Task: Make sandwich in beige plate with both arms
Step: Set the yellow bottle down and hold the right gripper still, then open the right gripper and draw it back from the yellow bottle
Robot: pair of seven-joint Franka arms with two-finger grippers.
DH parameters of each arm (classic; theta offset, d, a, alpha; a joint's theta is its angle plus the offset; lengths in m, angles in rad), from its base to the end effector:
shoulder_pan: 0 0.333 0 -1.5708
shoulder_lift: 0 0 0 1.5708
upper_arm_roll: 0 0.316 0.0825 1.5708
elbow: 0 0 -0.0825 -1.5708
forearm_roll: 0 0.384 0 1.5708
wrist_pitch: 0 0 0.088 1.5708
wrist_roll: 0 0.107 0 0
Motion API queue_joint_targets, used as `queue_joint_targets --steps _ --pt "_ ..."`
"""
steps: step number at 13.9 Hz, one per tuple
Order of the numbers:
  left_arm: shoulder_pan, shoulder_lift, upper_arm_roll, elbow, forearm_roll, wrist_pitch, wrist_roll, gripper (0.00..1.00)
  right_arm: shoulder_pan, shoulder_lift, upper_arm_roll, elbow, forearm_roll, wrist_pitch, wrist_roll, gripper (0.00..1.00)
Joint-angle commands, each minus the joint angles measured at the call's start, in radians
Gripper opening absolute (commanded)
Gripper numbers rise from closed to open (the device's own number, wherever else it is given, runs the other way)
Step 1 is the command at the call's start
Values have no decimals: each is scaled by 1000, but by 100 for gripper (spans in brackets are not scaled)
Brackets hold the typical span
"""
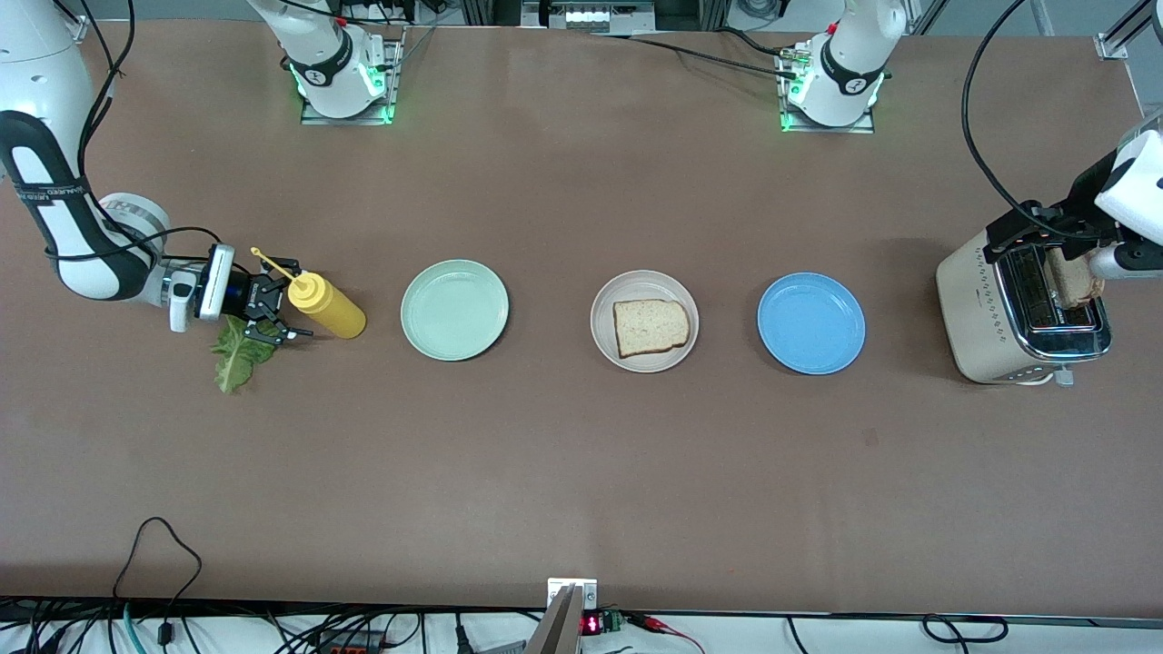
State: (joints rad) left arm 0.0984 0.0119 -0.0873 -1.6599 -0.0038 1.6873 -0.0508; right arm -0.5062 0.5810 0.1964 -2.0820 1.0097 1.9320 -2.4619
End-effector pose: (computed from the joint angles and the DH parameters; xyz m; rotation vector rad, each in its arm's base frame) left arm 0.5662 0.0062 0.5858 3.1349 0.0977 0.0242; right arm 0.5139 -0.0979 0.1375 -1.6628 -1.3942 -0.8786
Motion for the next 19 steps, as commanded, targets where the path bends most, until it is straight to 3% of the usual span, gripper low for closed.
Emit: queue_joint_targets --steps 1,7,12,19 --pt "7 -10 -8 -15 15 14 14 100 -38 -4 -20 -3 -63 -44 -22 100" --pt "7 -10 -8 -17 15 12 14 100 -69 -62 -78 23 -154 -126 53 100" --pt "7 -10 -6 -17 13 12 15 100 -83 -177 -81 63 -240 -172 407 100" --pt "7 -10 -8 -15 15 14 15 100 -62 -306 -72 178 -385 -179 1076 100"
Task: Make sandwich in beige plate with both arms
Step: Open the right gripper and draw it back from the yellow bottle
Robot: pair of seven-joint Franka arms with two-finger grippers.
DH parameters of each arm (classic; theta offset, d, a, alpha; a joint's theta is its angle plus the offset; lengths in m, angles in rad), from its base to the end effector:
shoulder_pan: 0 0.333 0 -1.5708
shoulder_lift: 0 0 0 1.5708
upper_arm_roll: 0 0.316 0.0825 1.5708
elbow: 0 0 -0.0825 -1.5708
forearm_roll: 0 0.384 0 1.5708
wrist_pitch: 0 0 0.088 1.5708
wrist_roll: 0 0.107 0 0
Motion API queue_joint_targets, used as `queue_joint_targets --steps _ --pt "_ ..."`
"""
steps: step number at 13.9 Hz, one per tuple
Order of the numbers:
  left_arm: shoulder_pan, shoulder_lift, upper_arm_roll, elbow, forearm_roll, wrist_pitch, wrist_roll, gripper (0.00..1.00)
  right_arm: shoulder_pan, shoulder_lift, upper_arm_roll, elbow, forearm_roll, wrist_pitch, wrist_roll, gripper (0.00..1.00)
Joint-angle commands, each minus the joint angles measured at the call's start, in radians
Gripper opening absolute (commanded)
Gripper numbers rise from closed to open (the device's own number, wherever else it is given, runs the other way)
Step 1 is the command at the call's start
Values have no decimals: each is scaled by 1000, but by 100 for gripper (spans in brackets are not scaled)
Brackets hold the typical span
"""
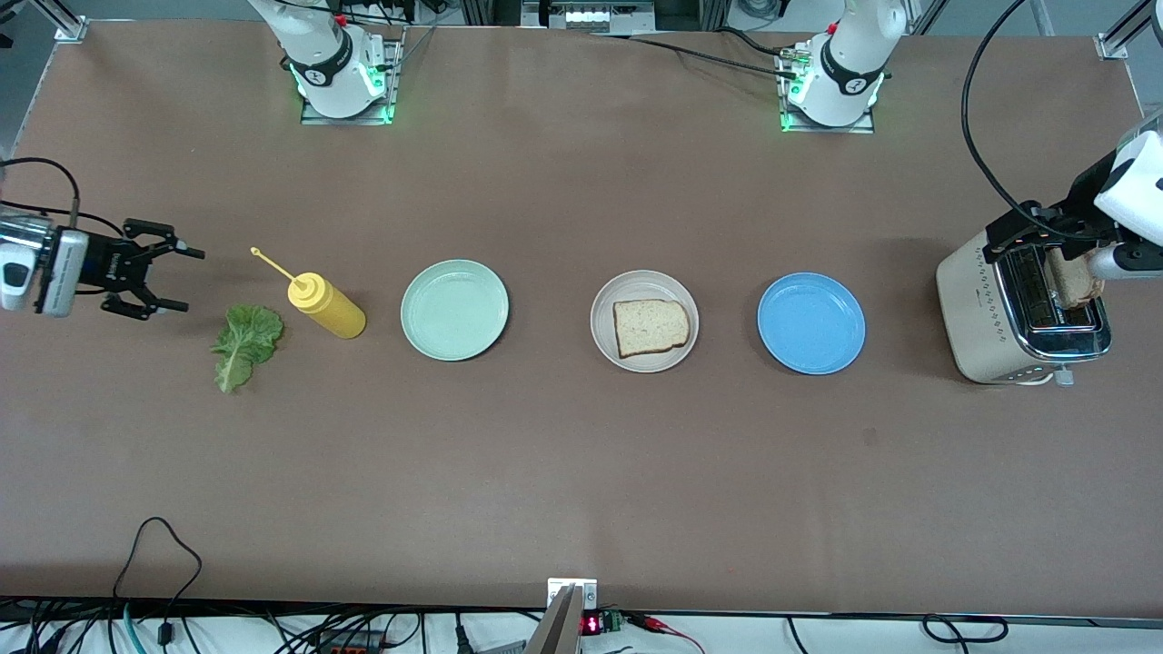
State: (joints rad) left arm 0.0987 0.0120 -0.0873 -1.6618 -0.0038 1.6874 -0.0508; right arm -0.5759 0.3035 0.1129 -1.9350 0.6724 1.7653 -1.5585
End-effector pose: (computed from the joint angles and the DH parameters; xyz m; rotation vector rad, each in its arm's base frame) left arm 0.5661 0.0064 0.5848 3.1349 0.0982 0.0212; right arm 0.5312 -0.2066 0.3195 -2.1952 -0.9270 -0.3867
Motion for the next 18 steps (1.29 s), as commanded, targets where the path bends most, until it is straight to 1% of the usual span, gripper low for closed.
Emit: queue_joint_targets --steps 1,3,5,8,10,11,12,14,15,17,18 --pt "7 -10 -8 -13 15 17 15 100 24 -53 14 48 -81 -7 318 100" --pt "6 -12 -11 -15 15 15 15 100 62 -93 21 91 -150 -12 579 100" --pt "7 -17 -11 -15 11 -3 14 100 73 -136 59 109 -233 -15 806 100" --pt "0 -21 -12 -13 11 -11 14 100 93 -161 125 129 -414 -15 1096 100" --pt "-2 -21 -12 -10 11 -8 14 100 100 -156 131 128 -514 -12 1243 100" --pt "1 -23 -12 -12 1 -6 14 100 116 -150 139 128 -598 -12 1318 100" --pt "3 -23 -12 -12 -1 -8 14 100 119 -136 143 128 -656 -10 1409 100" --pt "3 -24 -12 -13 -1 -9 14 100 133 -113 160 128 -701 3 1503 100" --pt "3 -24 -12 -12 -1 -11 15 100 134 -104 174 128 -739 29 1534 100" --pt "1 -26 -14 -12 -1 -12 14 100 154 -72 179 128 -757 77 1618 100" --pt "1 -26 -12 -12 -1 -12 14 100 160 -49 179 128 -776 104 1621 100"
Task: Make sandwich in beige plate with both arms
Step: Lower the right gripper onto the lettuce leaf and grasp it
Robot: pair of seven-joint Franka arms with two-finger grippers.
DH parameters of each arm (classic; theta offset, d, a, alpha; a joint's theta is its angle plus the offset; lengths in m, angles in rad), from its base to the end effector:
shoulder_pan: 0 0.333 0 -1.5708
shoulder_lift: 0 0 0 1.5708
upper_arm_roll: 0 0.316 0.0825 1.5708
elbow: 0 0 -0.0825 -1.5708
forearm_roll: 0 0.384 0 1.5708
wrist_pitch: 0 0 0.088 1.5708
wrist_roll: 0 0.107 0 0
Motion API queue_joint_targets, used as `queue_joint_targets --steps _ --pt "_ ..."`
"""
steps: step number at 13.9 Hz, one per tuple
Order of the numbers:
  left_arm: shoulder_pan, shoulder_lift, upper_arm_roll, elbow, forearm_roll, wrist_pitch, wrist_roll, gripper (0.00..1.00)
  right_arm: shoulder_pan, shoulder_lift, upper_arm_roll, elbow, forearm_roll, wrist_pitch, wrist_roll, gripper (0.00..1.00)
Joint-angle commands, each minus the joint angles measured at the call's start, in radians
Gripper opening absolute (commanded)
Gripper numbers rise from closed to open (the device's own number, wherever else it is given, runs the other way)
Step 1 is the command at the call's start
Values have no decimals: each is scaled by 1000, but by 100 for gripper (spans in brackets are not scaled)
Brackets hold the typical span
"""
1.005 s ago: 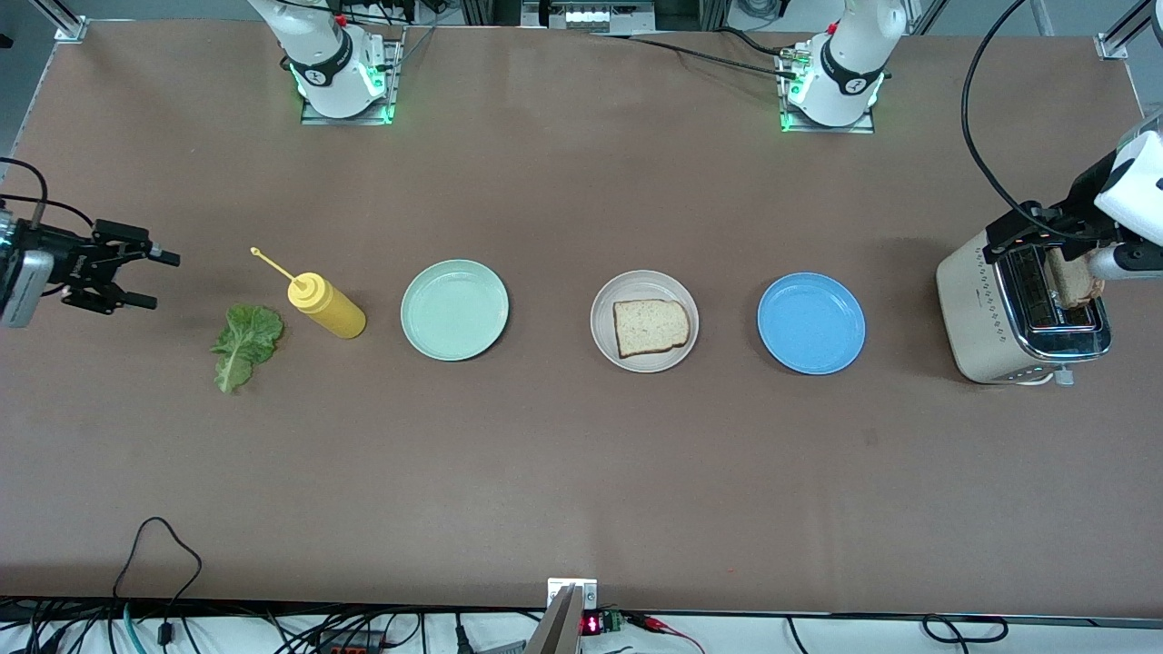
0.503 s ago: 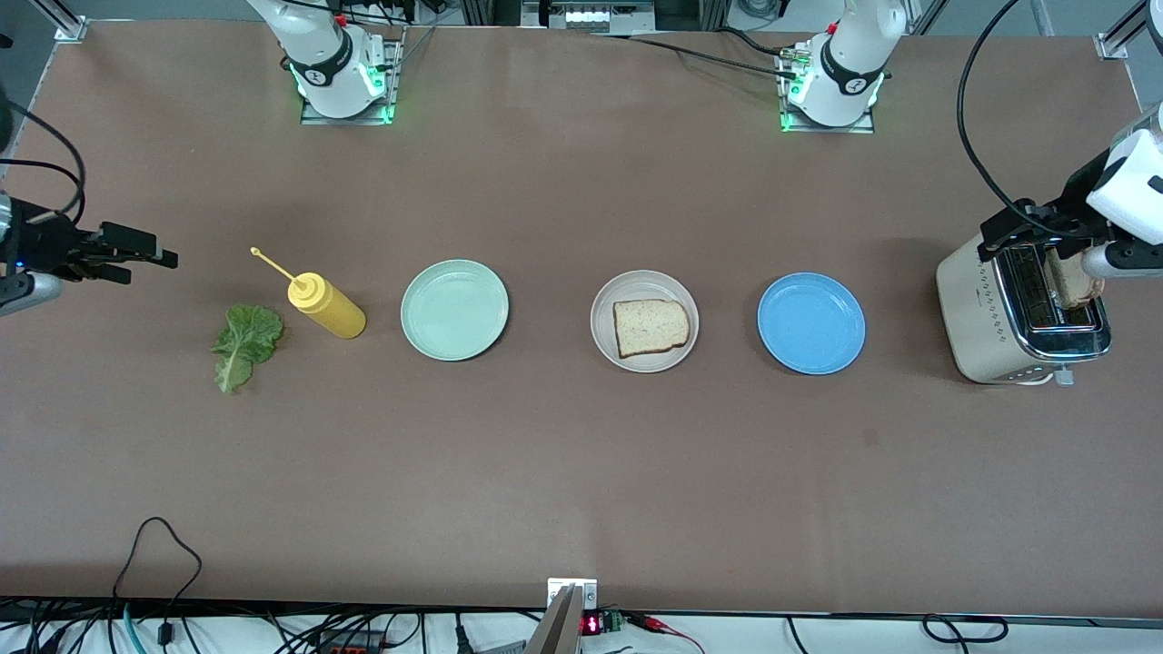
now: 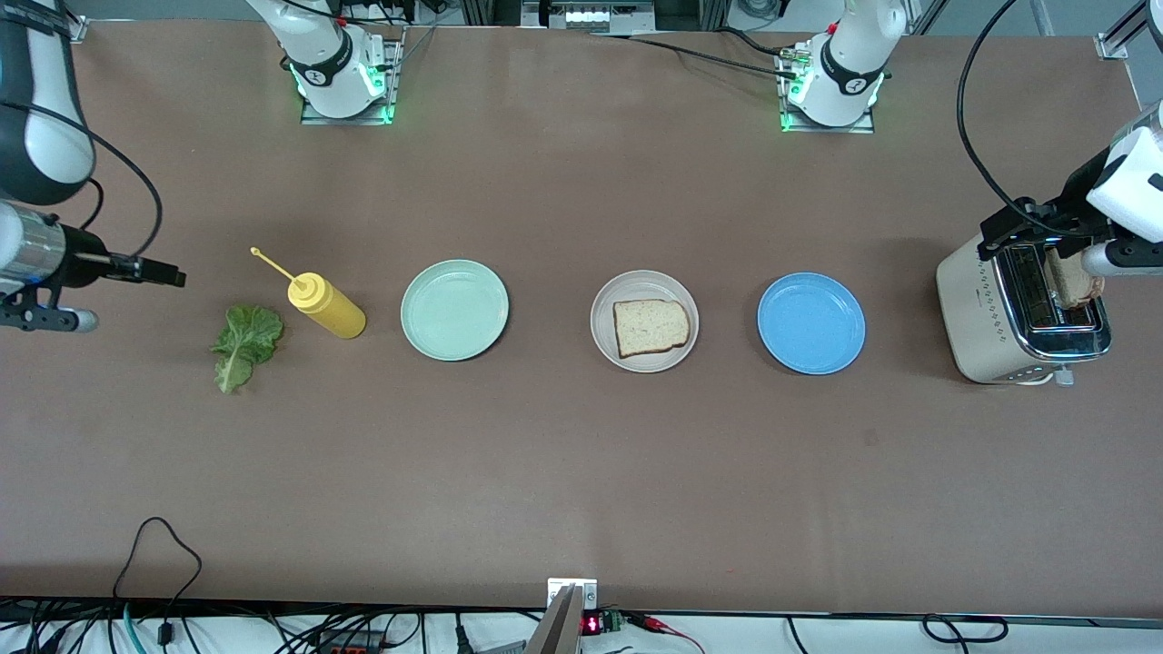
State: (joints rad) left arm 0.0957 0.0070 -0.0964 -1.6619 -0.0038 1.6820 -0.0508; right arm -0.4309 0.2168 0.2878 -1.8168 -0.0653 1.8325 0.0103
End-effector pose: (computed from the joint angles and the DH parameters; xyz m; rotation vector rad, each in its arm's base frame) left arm 0.5643 -0.0006 0.5871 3.1357 0.0792 0.0204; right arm 0.5852 -0.0981 0.4086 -3.1077 0.2037 0.2985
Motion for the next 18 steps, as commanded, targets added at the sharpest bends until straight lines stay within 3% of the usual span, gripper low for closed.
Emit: queue_joint_targets --steps 1,7,13,18 --pt "6 -21 -3 -12 -1 -7 14 100 26 56 4 10 -68 60 60 100" --pt "6 -21 -3 -13 -1 -10 15 100 55 157 2 -1 -183 195 76 100" --pt "6 -19 -3 -10 2 -7 15 100 52 280 -12 -4 -182 390 85 100" --pt "7 -19 -3 -10 1 -7 15 100 47 335 -22 -4 -183 456 86 100"
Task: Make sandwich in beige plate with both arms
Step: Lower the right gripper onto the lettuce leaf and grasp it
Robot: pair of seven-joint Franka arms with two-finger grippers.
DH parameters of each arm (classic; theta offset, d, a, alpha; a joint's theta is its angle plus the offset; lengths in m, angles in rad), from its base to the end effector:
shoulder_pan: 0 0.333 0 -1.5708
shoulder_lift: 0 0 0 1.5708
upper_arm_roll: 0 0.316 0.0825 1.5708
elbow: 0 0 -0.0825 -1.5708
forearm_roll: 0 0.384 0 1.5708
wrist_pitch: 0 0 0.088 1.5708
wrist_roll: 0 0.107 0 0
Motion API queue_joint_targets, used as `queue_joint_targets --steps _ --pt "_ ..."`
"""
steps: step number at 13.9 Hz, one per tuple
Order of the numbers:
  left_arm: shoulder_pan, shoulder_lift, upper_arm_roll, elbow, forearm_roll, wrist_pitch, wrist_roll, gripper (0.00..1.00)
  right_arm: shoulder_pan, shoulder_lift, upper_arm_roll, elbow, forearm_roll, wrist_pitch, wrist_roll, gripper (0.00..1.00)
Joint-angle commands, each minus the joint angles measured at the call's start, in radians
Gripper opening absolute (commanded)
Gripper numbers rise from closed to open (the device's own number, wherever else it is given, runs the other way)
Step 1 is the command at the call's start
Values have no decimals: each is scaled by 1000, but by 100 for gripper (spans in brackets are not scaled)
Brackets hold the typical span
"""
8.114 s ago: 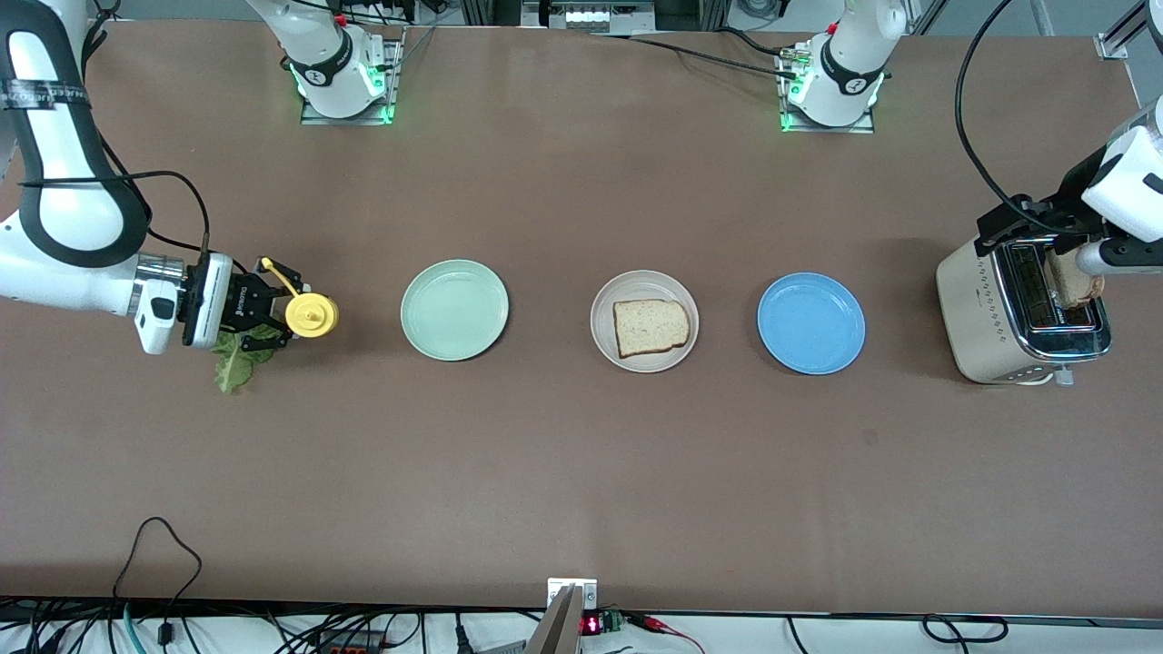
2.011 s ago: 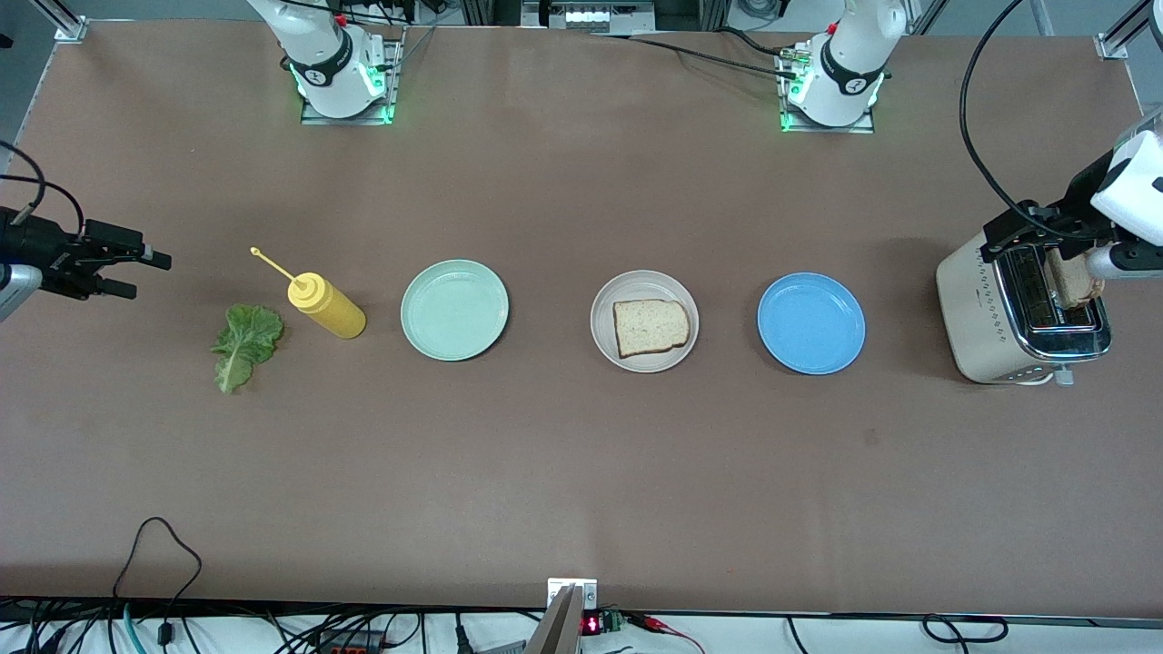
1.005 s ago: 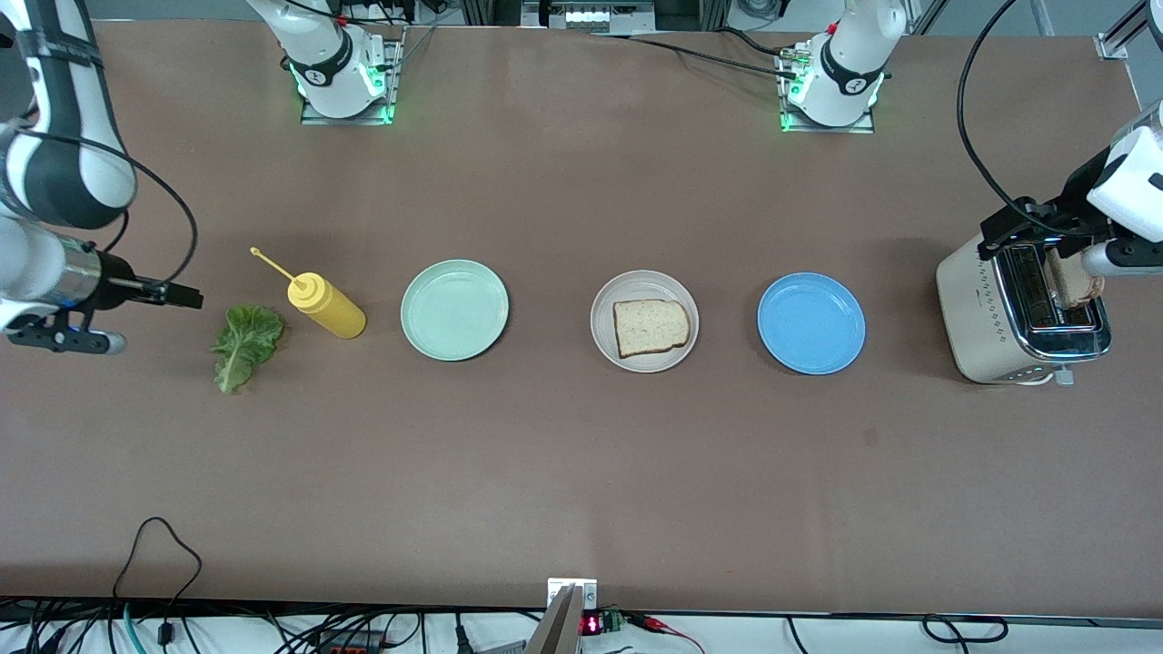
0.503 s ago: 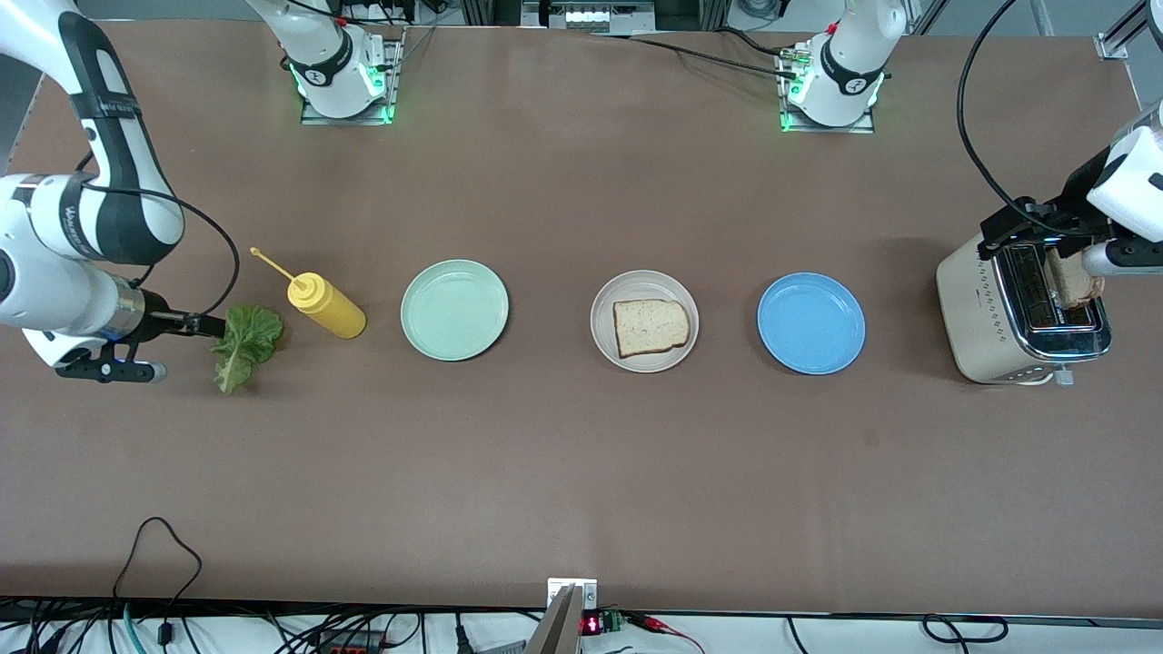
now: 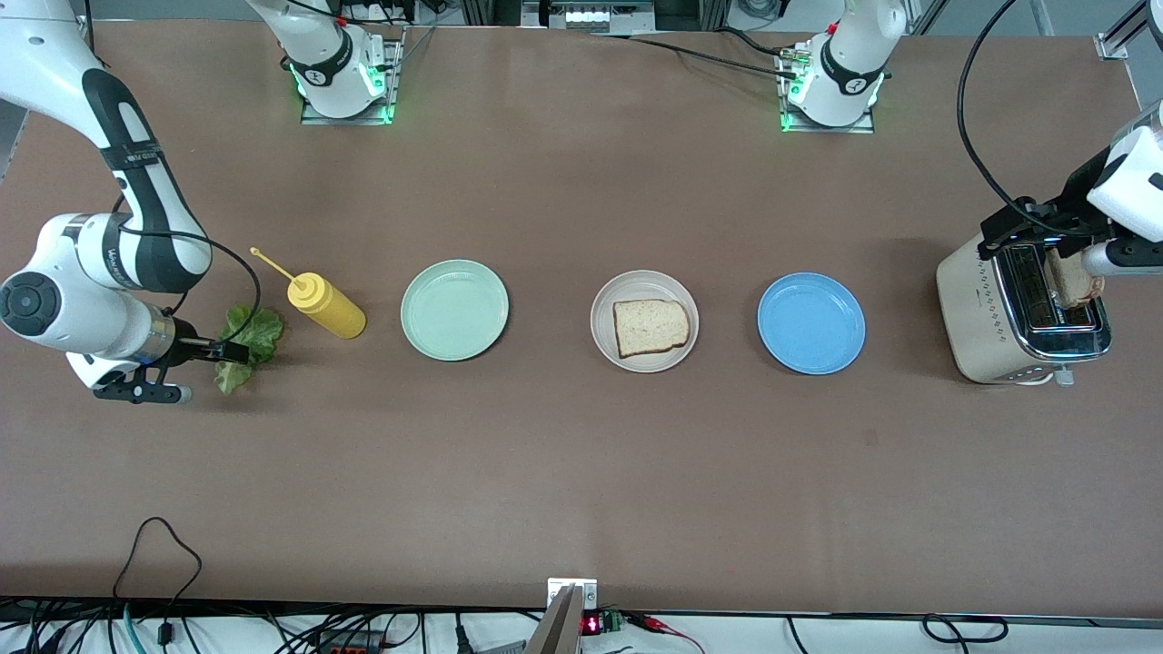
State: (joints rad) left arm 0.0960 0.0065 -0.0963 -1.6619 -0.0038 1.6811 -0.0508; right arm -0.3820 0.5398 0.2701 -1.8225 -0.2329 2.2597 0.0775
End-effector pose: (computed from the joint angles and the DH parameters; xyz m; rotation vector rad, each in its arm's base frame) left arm 0.5641 -0.0004 0.5873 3.1358 0.0798 0.0198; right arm 0.6343 -0.0886 0.2419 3.1044 -0.1012 -0.1185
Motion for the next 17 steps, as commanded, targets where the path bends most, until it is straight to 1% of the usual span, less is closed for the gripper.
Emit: queue_joint_targets --steps 1,4,7,8,9,11,14,17 --pt "7 -19 -3 -12 1 -6 15 100 -2 17 -17 2 -19 46 19 100" --pt "7 -19 -3 -10 1 -6 15 100 5 43 -35 2 -20 104 10 100" --pt "7 -19 -3 -10 1 -6 15 100 8 72 -39 2 -22 150 10 100" --pt "7 -19 -3 -10 1 -6 15 100 9 75 -39 2 -23 150 8 99" --pt "7 -19 -3 -10 1 -6 15 100 14 75 -39 2 -25 150 8 95" --pt "7 -19 -3 -10 1 -8 15 100 15 89 -40 -1 -43 153 14 79" --pt "8 -19 -3 -12 -1 -8 15 100 14 91 -39 -3 -52 153 4 42" --pt "8 -19 -3 -12 -1 -8 15 100 14 91 -40 -3 -72 153 2 17"
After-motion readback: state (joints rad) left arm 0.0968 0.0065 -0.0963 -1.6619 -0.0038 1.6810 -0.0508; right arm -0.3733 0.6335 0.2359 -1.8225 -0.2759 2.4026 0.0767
